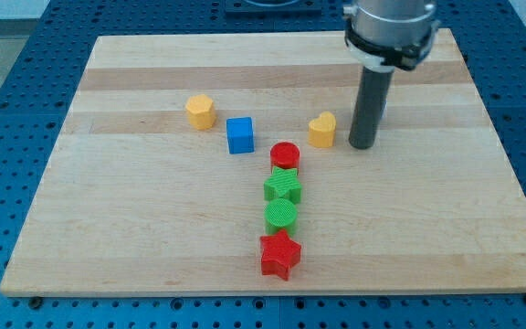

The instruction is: Push the yellow heart towards top center

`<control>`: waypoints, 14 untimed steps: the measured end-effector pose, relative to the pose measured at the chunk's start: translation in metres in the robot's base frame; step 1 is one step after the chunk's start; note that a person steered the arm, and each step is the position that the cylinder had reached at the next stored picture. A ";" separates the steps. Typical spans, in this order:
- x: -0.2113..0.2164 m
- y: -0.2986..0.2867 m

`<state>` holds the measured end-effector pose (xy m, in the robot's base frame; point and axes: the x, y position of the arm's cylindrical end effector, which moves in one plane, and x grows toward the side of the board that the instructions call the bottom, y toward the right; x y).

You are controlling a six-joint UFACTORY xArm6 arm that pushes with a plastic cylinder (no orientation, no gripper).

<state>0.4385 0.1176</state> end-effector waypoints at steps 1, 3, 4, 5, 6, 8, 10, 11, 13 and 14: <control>0.004 0.000; 0.026 -0.010; -0.014 -0.060; -0.050 -0.112; -0.082 -0.160; -0.114 -0.218; -0.175 -0.134; -0.192 -0.087; -0.156 -0.073; -0.155 -0.054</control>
<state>0.2836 0.0635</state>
